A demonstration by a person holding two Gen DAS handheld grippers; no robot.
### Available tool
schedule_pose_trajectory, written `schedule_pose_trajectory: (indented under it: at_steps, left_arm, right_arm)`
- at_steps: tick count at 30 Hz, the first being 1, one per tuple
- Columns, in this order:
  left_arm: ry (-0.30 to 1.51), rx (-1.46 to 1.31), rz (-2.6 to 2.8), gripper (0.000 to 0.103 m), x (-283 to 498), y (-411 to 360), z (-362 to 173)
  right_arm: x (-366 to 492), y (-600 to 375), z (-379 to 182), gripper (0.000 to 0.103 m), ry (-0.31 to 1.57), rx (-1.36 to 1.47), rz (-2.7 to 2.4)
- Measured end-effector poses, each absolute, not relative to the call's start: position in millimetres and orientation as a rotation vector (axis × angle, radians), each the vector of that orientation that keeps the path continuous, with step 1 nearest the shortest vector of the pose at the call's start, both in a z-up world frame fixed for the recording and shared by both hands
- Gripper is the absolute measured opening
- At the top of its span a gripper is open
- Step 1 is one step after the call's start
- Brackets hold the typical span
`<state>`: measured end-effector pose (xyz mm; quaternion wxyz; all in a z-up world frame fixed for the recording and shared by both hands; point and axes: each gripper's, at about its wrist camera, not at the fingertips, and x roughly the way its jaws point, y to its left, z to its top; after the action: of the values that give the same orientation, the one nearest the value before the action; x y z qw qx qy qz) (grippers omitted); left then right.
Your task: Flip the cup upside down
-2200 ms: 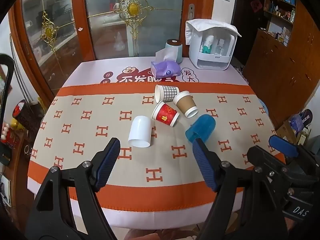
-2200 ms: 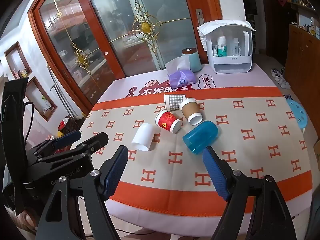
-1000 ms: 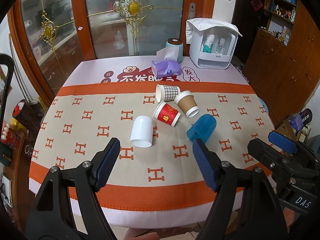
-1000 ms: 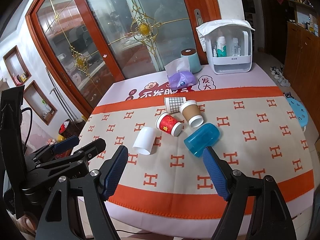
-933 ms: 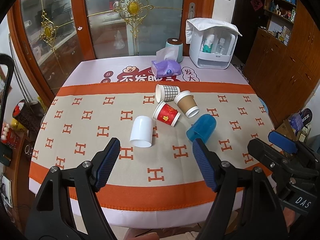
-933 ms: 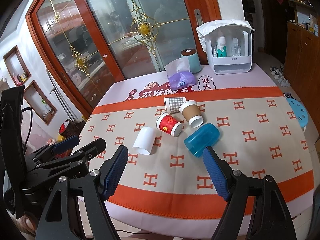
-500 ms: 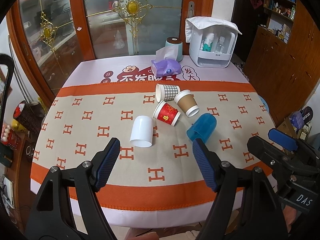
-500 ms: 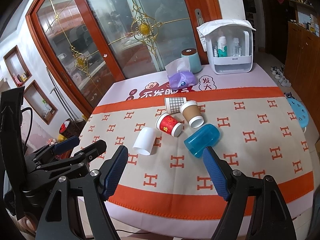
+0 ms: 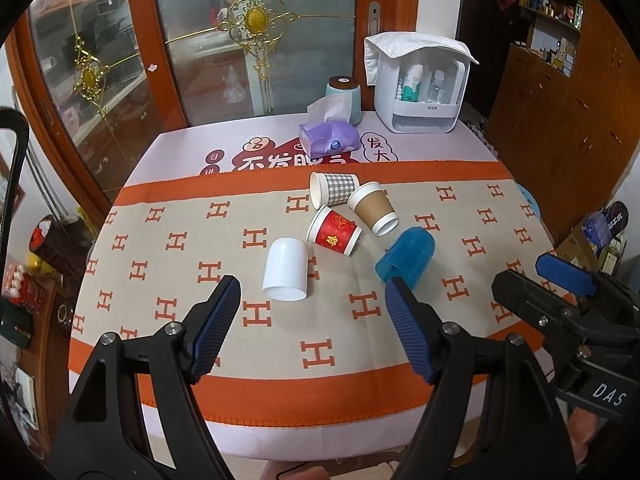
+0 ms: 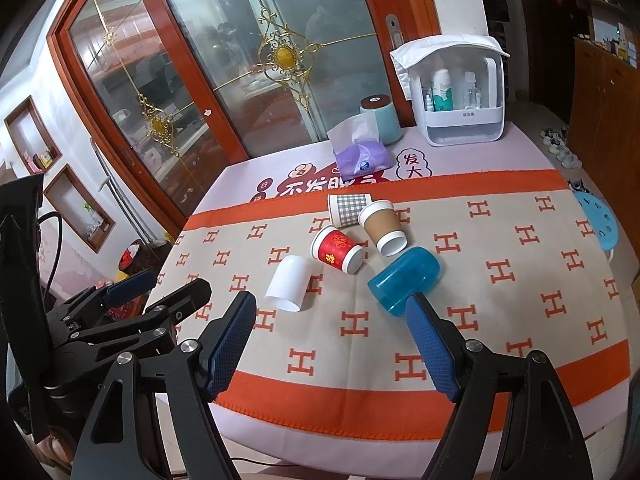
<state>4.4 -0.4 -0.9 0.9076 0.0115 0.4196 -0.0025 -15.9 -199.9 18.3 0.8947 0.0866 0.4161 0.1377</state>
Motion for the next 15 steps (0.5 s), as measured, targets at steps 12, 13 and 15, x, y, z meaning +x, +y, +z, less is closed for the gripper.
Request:
schedule_pose_trajectory:
  at_steps: [12,13,15]
  left_arm:
    - [0.901,0.117,-0.111,0.072,32.4,-17.4,5.6]
    - [0.893,0.134,-0.123,0.071,34.7,-20.5,7.2]
    - [0.884,0.160,-0.139,0.071,40.4,-26.1,9.3]
  right_arm:
    - [-6.7,-213.8,7.5,0.079,0.855,0.231,0.235]
    - [-3.6,-217.5,7.4,0.079,0.856,0.239,0.226]
    - [1.6,-223.7,5.2,0.079,0.859,0.254,0.209]
